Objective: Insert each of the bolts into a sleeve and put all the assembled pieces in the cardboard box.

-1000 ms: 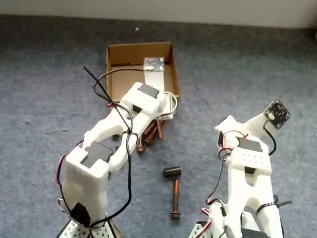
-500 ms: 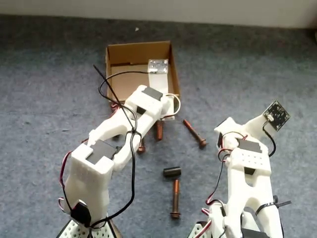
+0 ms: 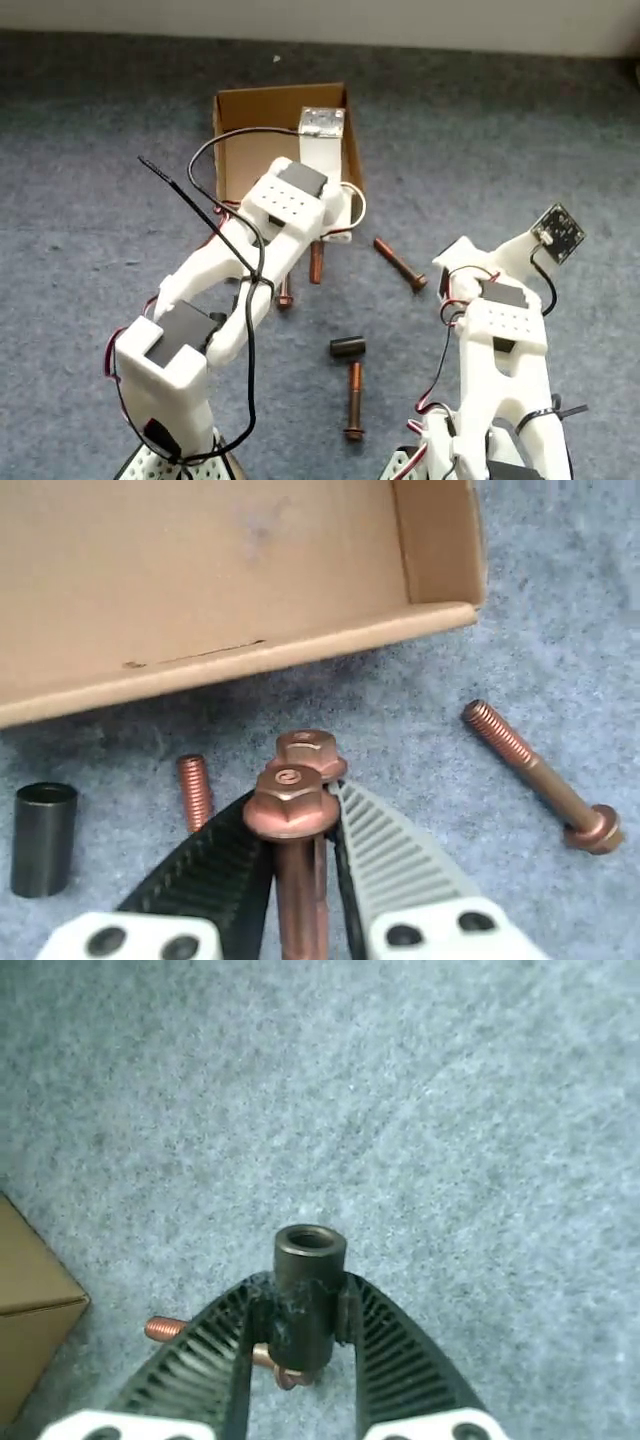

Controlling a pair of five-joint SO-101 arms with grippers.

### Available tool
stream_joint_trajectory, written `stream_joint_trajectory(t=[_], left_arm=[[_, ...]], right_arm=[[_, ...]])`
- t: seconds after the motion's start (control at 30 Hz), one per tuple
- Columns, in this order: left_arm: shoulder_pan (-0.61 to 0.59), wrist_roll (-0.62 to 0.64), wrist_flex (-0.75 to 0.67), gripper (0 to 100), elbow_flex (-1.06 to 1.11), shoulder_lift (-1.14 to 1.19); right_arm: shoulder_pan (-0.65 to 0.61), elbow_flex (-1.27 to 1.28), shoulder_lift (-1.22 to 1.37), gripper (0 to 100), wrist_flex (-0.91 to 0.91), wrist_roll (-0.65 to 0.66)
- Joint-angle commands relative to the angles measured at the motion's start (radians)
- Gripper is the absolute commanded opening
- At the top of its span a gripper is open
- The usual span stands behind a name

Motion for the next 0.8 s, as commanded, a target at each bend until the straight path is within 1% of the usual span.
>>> stream_joint_trajectory(t=[0.0,0.17,0.33,0.4,0.5,0.57,0.63,0.77], left_arm=[[0.01,-0.109,0.006,1,0.019,-0.074],[0.013,-0.287,0.002,1,0.084,-0.067],[0.008,-0.387,-0.052,1,0.15,-0.065],[0.008,-0.4,-0.049,4,0.157,-0.065],[0.008,-0.399,-0.044,12,0.159,-0.065],[0.008,-0.399,-0.044,15,0.16,-0.065],[0.008,-0.402,-0.044,15,0.16,-0.065],[0.008,-0.405,-0.044,12,0.16,-0.065]], right_arm=[[-0.008,-0.01,-0.012,0.4,-0.021,-0.005],[-0.008,-0.01,-0.008,0.4,-0.021,-0.005],[-0.008,-0.01,-0.007,0.4,-0.021,-0.005],[-0.008,-0.01,-0.007,0.4,-0.021,-0.005],[-0.008,-0.01,-0.007,0.4,-0.021,-0.005],[-0.008,-0.01,-0.007,0.4,-0.021,-0.005],[-0.008,-0.01,-0.007,0.4,-0.021,-0.005],[-0.008,-0.01,-0.007,0.4,-0.021,-0.005]])
